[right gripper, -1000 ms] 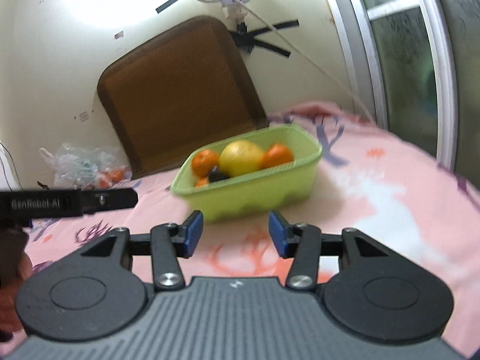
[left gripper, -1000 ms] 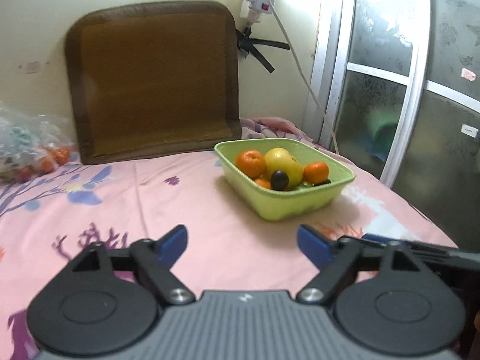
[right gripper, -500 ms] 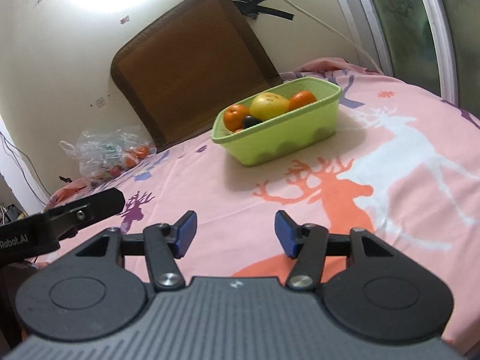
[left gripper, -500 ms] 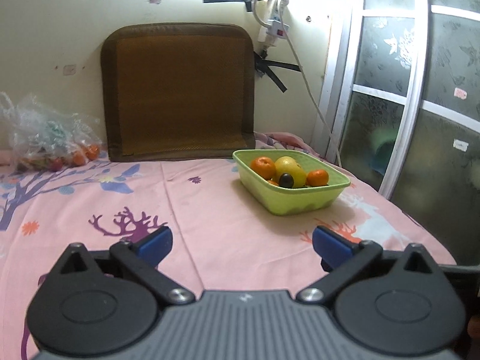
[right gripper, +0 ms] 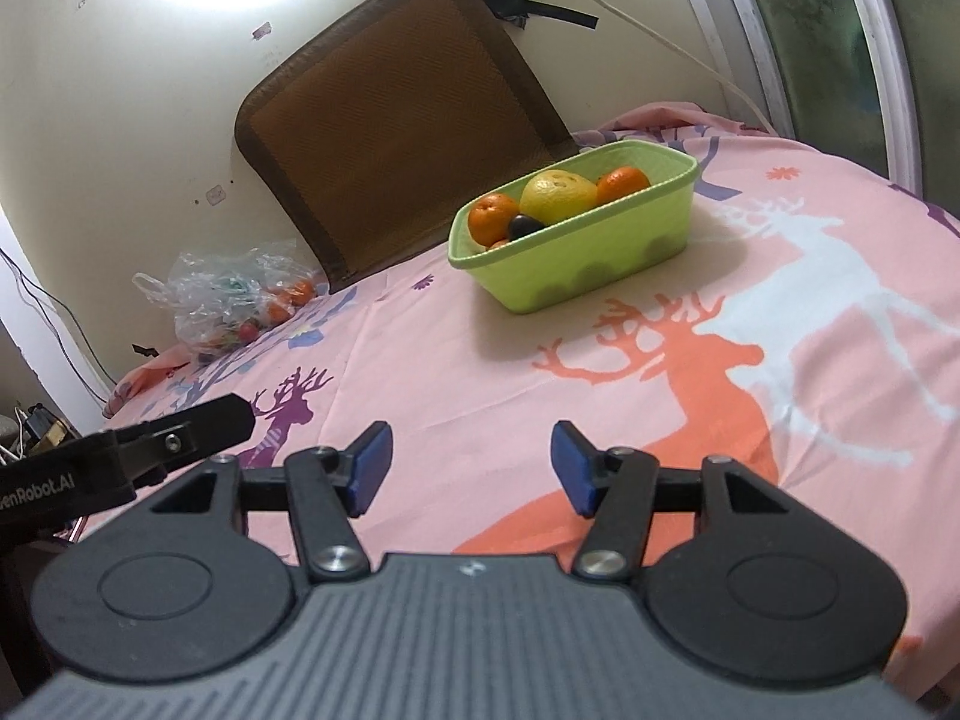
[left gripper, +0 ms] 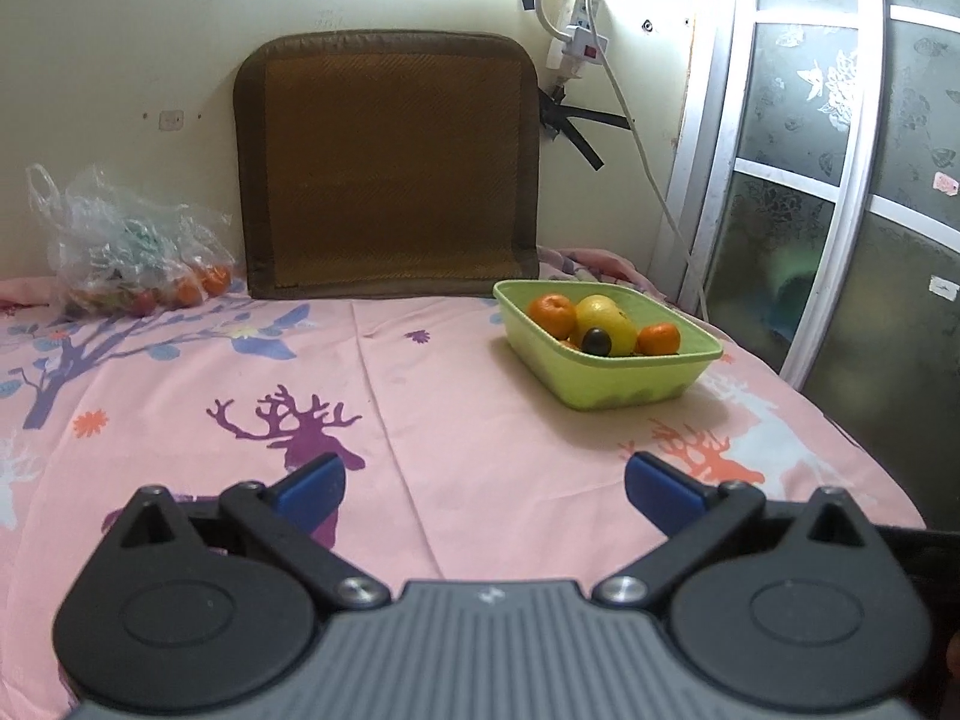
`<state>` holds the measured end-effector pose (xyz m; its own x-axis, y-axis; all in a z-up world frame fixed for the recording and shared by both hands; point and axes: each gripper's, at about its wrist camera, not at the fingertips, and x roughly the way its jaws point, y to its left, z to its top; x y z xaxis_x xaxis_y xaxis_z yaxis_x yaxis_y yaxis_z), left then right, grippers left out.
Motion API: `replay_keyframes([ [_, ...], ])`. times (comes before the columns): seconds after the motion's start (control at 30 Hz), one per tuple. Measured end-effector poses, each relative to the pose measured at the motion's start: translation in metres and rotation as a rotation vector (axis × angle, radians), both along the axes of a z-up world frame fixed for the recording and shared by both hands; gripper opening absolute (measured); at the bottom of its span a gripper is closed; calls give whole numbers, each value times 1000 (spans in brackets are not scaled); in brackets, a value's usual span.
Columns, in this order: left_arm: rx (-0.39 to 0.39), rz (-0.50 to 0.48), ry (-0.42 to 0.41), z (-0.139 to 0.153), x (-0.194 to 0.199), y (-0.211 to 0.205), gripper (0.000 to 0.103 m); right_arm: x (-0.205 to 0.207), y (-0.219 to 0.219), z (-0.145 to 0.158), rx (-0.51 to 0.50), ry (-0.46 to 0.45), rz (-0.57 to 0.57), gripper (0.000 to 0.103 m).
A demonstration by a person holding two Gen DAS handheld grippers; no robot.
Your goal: Organize fruits
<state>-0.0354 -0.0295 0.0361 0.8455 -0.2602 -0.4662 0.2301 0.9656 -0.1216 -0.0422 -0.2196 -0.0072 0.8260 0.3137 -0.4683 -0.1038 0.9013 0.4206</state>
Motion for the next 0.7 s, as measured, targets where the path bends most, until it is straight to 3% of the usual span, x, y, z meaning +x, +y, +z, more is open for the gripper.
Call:
replay_keyframes([
  [0.1, 20, 9, 17, 2, 2, -2, 103, 3, -4, 3, 17, 20, 3, 62],
  [0.17, 18, 26, 27, 2, 4, -1, 103, 9, -6, 6, 25, 49, 17, 74],
  [0.4, -24, 106, 67, -5, 14, 8, 103, 3, -4, 16, 20, 38, 30, 85],
  [0.7, 57, 126, 96, -12, 21, 0, 103, 2, -13, -3, 61, 67, -50, 85],
])
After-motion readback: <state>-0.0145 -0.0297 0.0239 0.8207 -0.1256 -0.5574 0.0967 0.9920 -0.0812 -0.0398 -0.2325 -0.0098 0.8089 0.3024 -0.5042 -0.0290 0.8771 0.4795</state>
